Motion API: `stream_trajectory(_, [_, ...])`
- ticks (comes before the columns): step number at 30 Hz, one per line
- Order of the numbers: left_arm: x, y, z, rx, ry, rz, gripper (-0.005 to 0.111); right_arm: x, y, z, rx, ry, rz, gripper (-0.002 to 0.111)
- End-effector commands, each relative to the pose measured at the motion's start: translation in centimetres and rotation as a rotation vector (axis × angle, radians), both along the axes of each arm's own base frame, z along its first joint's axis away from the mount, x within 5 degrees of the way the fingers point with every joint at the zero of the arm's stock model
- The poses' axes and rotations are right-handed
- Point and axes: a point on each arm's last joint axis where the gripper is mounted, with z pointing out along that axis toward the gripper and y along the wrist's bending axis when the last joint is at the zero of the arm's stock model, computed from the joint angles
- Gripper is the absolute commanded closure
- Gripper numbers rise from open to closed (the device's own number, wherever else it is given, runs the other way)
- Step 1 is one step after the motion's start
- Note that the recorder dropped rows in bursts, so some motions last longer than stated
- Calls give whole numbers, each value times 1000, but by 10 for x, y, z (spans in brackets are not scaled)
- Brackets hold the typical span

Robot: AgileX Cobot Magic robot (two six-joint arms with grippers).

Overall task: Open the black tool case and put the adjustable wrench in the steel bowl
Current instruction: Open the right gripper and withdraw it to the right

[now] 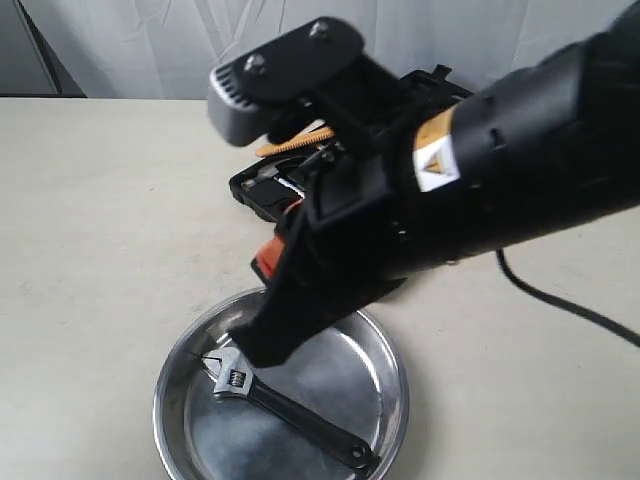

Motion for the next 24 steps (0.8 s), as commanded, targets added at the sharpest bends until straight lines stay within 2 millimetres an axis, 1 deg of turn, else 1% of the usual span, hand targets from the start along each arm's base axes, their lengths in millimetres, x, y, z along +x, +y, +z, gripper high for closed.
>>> stream_trajectory(1, [0, 0, 1, -2, -4, -4, 106, -20, -25, 21, 34, -8, 16, 108])
stream_trajectory(4, [0, 0, 1, -2, -4, -4, 106, -26, -34, 32, 76, -36, 16, 108])
stream_trajectory(10, [0, 0, 1, -2, -4, -4, 106, -32, -44, 44, 120, -74, 19, 108])
stream_trajectory(12, [0, 0, 1, -2, -4, -4, 106, -34, -48, 48, 124, -112, 26, 108])
stream_trajectory(15, [0, 0, 1, -2, -4, -4, 106, -36, -61, 54, 114, -208, 21, 108])
stream_trajectory(17, [0, 0, 1, -2, -4, -4, 106, -40, -71, 50, 139, -259, 11, 108])
stream_trajectory(20, [0, 0, 1, -2, -4, -4, 106, -48, -91, 38, 224, -362, -27, 108])
stream_trajectory(23, [0, 0, 1, -2, -4, -4, 106, -51, -115, 14, 294, -392, -135, 108])
stream_trajectory(24, [0, 0, 1, -2, -4, -4, 106, -52, -127, 2, 315, -407, -196, 108])
